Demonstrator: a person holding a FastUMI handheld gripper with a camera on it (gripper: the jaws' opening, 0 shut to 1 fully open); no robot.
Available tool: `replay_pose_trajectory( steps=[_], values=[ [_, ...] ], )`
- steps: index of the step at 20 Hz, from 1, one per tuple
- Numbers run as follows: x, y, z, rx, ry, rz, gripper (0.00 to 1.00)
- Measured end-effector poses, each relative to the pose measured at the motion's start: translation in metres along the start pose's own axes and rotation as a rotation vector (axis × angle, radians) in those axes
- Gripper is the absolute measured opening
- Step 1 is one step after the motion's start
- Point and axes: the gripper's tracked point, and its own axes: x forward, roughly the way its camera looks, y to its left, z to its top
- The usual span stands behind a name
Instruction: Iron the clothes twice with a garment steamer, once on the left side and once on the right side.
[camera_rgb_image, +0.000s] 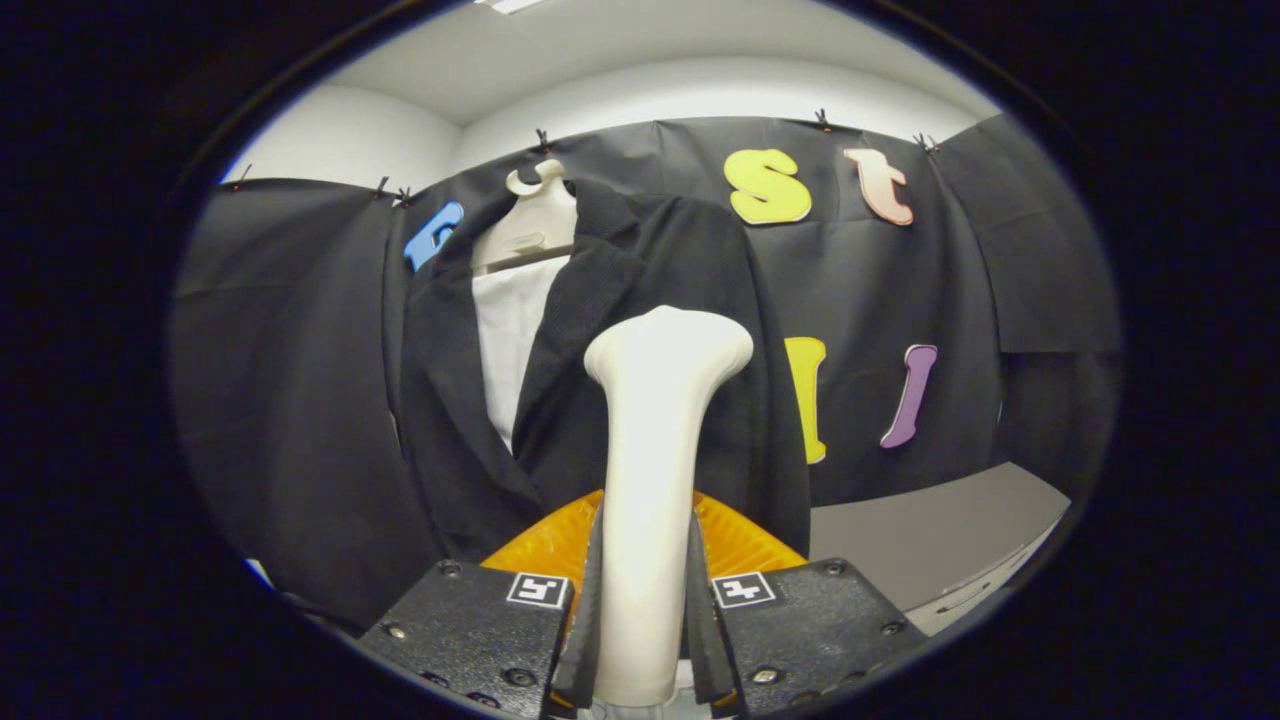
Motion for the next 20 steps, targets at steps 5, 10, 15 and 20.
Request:
replay_pose_trajectory(
  steps=[5,10,15,20],
  values=[
    [-0.01,0.012,-0.032,-0.026,0.054,0.035,0.39],
    [-0.014,0.018,-0.065,-0.038,0.117,0.058,0.39],
    [-0.016,0.016,-0.108,-0.044,0.205,0.063,0.39],
    [-0.017,0.005,-0.153,-0.039,0.304,0.044,0.39]
  ],
)
